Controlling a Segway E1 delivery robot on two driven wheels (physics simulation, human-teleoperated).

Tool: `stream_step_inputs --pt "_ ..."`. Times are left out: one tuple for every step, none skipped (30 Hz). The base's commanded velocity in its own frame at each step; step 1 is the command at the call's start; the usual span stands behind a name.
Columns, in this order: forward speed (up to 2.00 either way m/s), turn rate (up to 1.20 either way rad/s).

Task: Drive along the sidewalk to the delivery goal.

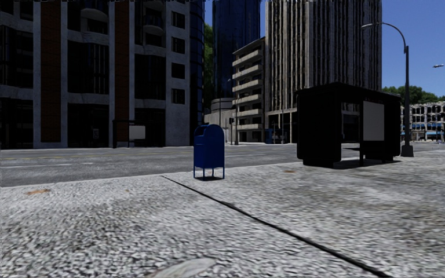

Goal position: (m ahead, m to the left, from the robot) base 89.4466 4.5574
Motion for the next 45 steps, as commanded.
stream_step_inputs --pt "2.0 -0.66" --pt "2.0 -0.66" --pt "2.0 -0.66" --pt "2.0 -0.66" --pt "2.0 -0.66" --pt "2.0 -0.66" --pt "2.0 -0.66" --pt "2.0 -0.66" --pt "2.0 -0.66" --pt "2.0 -0.66" --pt "2.0 -0.66" --pt "2.0 -0.66" --pt "2.0 -0.66" --pt "2.0 -0.66" --pt "2.0 -0.66" --pt "2.0 -0.66" --pt "2.0 -0.66" --pt "2.0 -0.66" --pt "2.0 -0.66" --pt "2.0 -0.66" --pt "2.0 -0.66" --pt "2.0 -0.66" --pt "2.0 -0.66" --pt "2.0 -0.66" --pt "2.0 -0.66" --pt "2.0 -0.66" --pt "2.0 -0.66" --pt "2.0 -0.66" --pt "2.0 -0.66" --pt "2.0 -0.66" --pt "2.0 -0.65" --pt "2.0 -0.64" --pt "2.0 -0.64" --pt "2.0 -0.63" --pt "2.0 -0.62" --pt "2.0 -0.62" --pt "2.0 -0.62" --pt "2.0 -0.62" --pt "2.0 -0.62" --pt "2.0 -0.62" --pt "2.0 -0.62" --pt "2.0 -0.62" --pt "2.0 -0.62" --pt "2.0 -0.62" --pt "2.0 -0.62"
